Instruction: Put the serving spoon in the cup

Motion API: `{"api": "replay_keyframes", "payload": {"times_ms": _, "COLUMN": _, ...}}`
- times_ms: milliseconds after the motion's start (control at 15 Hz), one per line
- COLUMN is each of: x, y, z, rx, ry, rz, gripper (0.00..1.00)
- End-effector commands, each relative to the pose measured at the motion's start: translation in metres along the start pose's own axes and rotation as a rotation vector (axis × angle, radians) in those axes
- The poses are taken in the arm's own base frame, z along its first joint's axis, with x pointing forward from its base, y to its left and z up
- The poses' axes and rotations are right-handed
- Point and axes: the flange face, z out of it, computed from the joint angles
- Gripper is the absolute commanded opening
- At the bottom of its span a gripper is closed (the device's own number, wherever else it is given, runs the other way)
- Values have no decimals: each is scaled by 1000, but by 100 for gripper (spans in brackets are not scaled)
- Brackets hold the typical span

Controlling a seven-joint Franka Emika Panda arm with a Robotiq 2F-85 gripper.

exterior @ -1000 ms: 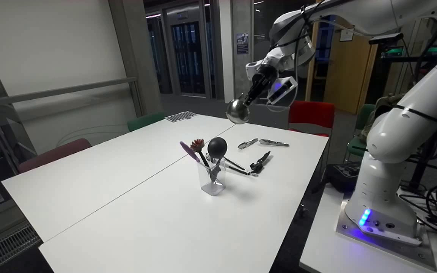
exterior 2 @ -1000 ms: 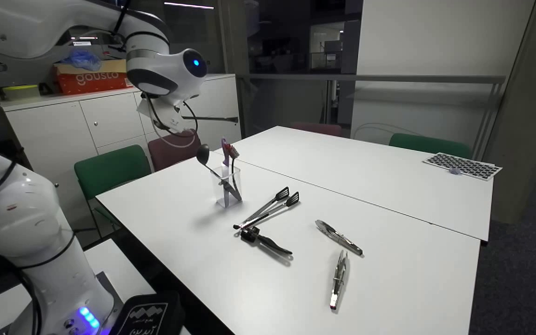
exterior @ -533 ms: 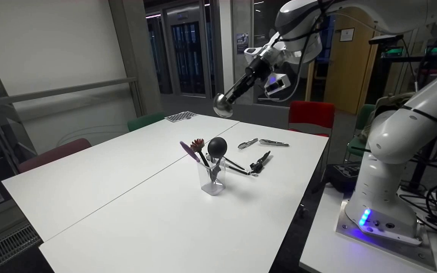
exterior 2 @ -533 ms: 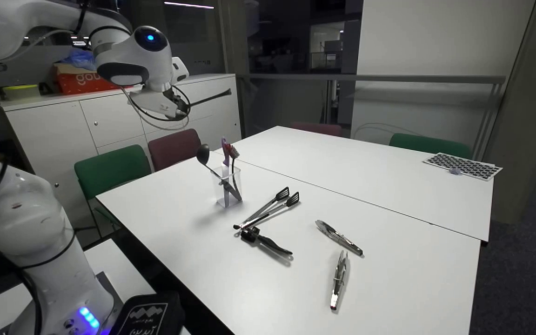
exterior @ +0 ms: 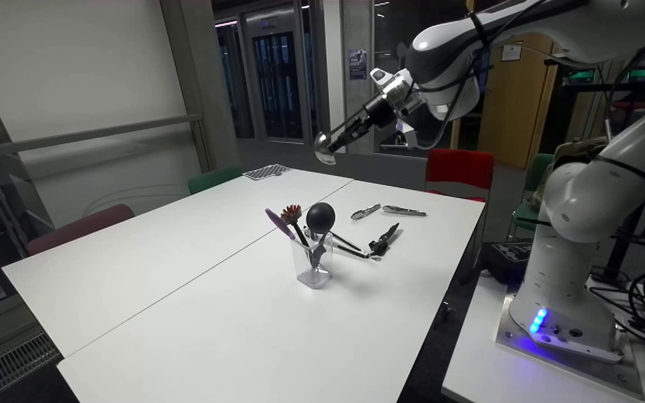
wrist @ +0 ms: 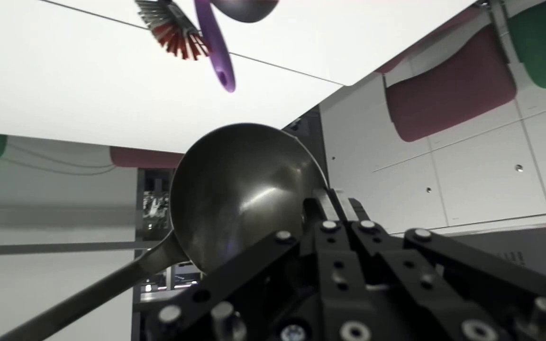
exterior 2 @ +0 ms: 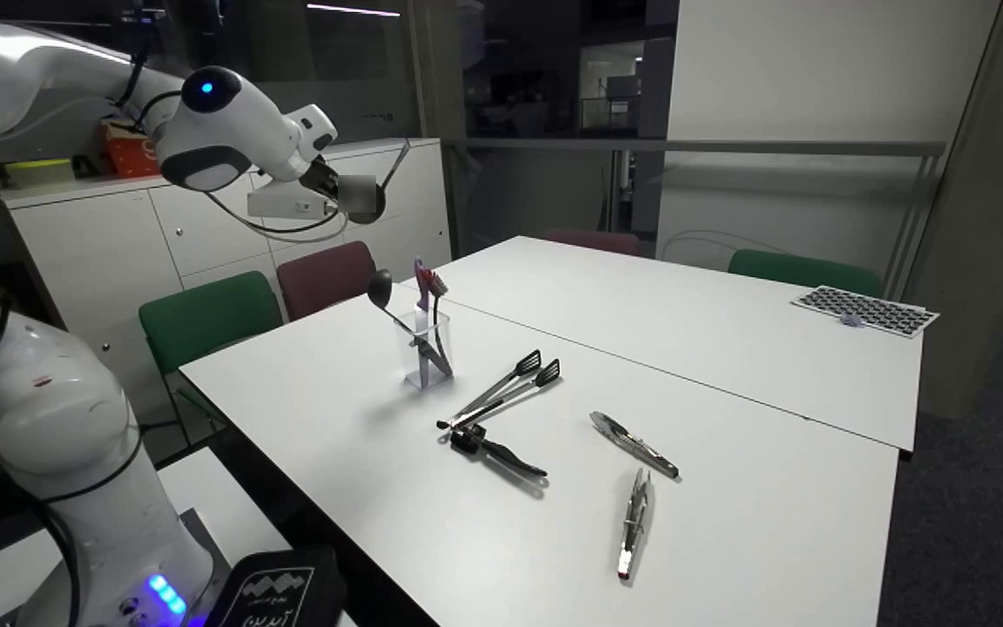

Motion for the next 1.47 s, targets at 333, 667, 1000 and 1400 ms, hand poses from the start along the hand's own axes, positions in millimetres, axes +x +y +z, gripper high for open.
{"api": "replay_keyframes", "payload": {"times_ms": 333, "x": 11, "y": -54, "z": -15, "rx": 151, "ry": 46, "rz": -114, "gripper": 0}}
{"api": "replay_keyframes", "payload": {"times_ms": 667, "x": 28, "y": -49, "z": -48, "rx": 414, "ry": 63, "rz": -172, "gripper": 0}}
{"api": "replay_keyframes", "payload": {"times_ms": 1000, "x": 41, "y": -23, "z": -72, "rx": 677, "ry": 126, "rz": -197, "gripper": 0}}
{"api": "replay_keyframes", "payload": {"times_ms": 1400, "x": 44, "y": -6, "z": -73, "rx": 1012, "ry": 177, "rz": -155, "gripper": 0}}
